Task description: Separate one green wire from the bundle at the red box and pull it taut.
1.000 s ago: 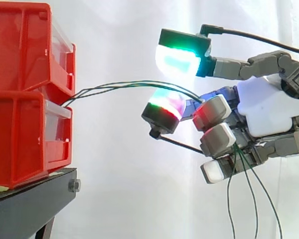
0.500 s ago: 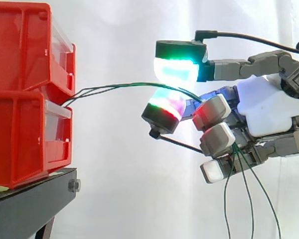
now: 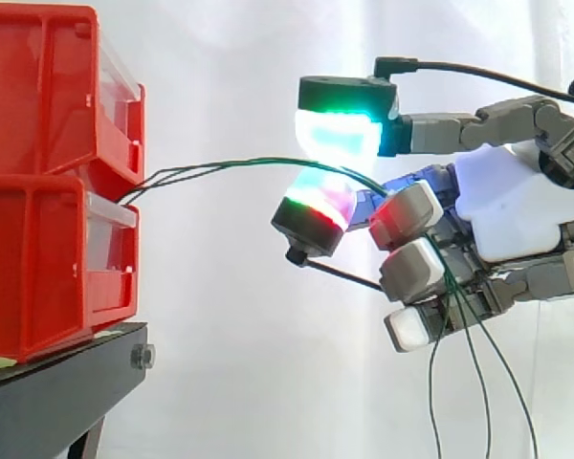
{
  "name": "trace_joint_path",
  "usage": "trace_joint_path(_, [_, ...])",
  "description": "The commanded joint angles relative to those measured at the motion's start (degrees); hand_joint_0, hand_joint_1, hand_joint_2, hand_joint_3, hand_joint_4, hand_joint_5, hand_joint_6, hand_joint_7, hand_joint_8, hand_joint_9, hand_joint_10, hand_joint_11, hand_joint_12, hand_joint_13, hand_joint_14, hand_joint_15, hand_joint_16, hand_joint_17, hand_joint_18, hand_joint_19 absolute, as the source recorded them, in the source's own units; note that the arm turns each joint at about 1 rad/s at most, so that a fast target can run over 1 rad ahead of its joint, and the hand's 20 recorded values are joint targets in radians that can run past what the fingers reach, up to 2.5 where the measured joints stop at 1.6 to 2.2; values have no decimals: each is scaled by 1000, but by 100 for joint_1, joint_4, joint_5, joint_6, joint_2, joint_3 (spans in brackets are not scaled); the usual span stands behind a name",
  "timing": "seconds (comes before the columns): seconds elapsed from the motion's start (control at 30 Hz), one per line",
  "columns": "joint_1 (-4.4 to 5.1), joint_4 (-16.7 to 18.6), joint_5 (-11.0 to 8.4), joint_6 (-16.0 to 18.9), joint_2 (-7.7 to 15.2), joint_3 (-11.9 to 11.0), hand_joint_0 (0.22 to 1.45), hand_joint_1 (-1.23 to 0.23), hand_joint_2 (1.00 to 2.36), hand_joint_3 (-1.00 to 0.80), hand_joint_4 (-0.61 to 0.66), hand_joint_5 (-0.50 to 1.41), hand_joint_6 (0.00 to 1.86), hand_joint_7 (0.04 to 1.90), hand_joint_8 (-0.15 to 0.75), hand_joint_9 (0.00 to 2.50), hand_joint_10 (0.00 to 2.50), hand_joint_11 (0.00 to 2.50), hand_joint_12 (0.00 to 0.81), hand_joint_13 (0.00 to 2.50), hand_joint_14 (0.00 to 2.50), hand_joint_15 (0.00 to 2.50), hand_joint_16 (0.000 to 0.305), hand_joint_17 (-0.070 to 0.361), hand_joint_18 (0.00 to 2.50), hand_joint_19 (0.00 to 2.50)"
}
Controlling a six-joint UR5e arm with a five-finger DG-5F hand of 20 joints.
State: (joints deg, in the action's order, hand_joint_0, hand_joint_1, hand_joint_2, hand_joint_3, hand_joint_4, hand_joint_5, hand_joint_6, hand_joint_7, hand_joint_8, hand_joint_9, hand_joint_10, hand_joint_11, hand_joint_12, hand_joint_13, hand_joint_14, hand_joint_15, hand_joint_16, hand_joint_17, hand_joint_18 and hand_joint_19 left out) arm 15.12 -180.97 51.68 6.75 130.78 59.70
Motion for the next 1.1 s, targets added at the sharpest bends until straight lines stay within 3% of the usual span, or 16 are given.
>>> trace_joint_path(0.0, [0,-9,0,-34,0,-2,538,-586,1003,-469,55,-134,846,1149,262,1381,25,1013,397,1170,27,858,52,116,923,634])
trace_joint_path(0.27, [0,-9,0,-183,-70,-2,529,-499,1000,-500,73,-133,828,1118,265,1375,25,989,402,1158,28,851,52,118,911,643])
trace_joint_path(0.4, [0,-35,-35,-350,-132,-2,593,-542,1009,-384,63,-132,826,1152,261,1392,26,1020,390,1162,30,855,50,112,893,660])
trace_joint_path(0.7, [0,-18,-53,-710,-141,-2,595,-510,1014,-217,71,-126,835,1127,285,1403,24,992,415,1200,27,846,56,126,951,634])
trace_joint_path(1.07, [0,-44,-61,-781,-132,-2,590,-633,1013,-143,102,-141,851,1112,301,1371,25,995,435,1209,26,838,61,137,980,604])
